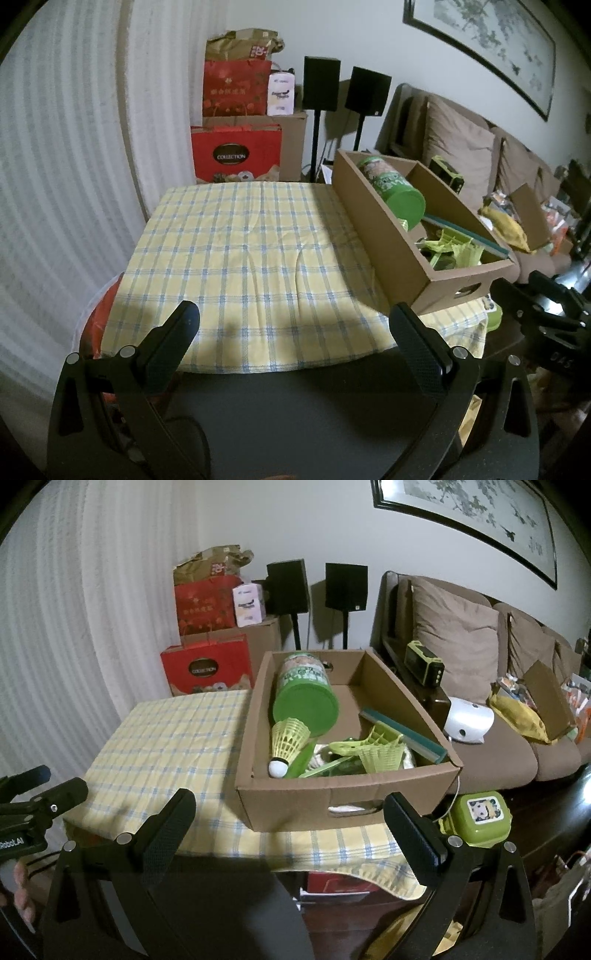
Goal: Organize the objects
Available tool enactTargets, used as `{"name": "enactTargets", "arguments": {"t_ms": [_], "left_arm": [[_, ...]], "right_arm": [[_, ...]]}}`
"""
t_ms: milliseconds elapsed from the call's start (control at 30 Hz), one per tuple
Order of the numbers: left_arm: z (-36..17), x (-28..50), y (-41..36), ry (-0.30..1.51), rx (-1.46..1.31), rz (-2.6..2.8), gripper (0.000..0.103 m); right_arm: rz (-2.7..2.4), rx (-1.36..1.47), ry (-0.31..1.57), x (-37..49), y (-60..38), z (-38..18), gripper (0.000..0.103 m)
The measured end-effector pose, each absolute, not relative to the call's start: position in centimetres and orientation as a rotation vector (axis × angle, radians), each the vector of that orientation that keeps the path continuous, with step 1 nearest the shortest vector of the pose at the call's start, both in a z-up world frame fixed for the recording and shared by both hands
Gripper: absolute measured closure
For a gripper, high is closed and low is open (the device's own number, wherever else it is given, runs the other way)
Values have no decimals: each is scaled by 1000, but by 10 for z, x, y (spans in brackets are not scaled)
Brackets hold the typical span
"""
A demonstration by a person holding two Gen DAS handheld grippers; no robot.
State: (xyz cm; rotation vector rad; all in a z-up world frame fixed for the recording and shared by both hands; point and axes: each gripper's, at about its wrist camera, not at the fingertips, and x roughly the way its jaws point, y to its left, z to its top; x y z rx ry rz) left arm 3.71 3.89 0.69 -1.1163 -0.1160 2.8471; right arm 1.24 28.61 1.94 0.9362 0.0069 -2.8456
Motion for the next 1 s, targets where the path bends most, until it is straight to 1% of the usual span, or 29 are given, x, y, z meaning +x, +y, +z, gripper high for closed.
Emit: {"name": "enactTargets", "arguments": {"t_ms": [1000], "left_arm": [[2,37,40,-128,-1144,2844,0]], "right_arm": [[-2837,932,22,16,281,18,1]]}}
